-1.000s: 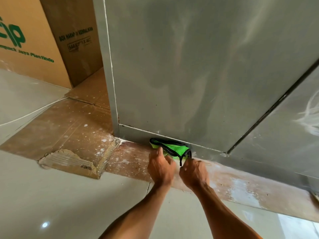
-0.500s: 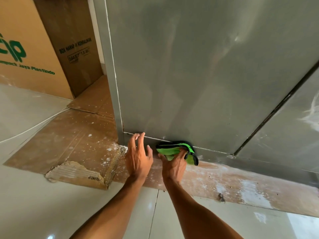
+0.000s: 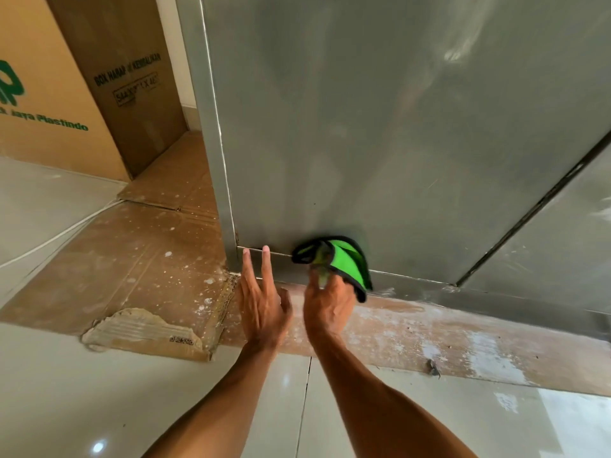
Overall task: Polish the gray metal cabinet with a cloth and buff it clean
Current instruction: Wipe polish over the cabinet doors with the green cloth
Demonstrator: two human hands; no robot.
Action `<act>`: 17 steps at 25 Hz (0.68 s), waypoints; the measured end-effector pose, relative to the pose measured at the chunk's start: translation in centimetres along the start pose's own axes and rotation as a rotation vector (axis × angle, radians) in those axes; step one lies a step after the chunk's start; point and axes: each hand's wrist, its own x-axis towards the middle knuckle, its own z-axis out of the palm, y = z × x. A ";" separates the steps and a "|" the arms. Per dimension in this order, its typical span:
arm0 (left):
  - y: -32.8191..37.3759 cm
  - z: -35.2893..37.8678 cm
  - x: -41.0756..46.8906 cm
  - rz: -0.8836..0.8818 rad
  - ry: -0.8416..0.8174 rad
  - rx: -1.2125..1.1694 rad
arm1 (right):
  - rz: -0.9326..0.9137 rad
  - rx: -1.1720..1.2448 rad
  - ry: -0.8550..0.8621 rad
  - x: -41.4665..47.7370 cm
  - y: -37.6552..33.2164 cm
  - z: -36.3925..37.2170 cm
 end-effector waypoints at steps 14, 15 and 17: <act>1.1 1.5 -1.1 -0.036 -0.008 -0.025 | -0.058 0.024 -0.106 -0.9 -1.0 0.0; 1.2 1.8 -1.1 -0.030 -0.012 -0.027 | 0.037 0.052 -0.050 -0.7 0.2 -0.6; 2.0 2.7 -1.2 -0.067 -0.014 -0.050 | 0.152 0.058 0.027 0.3 3.3 -2.0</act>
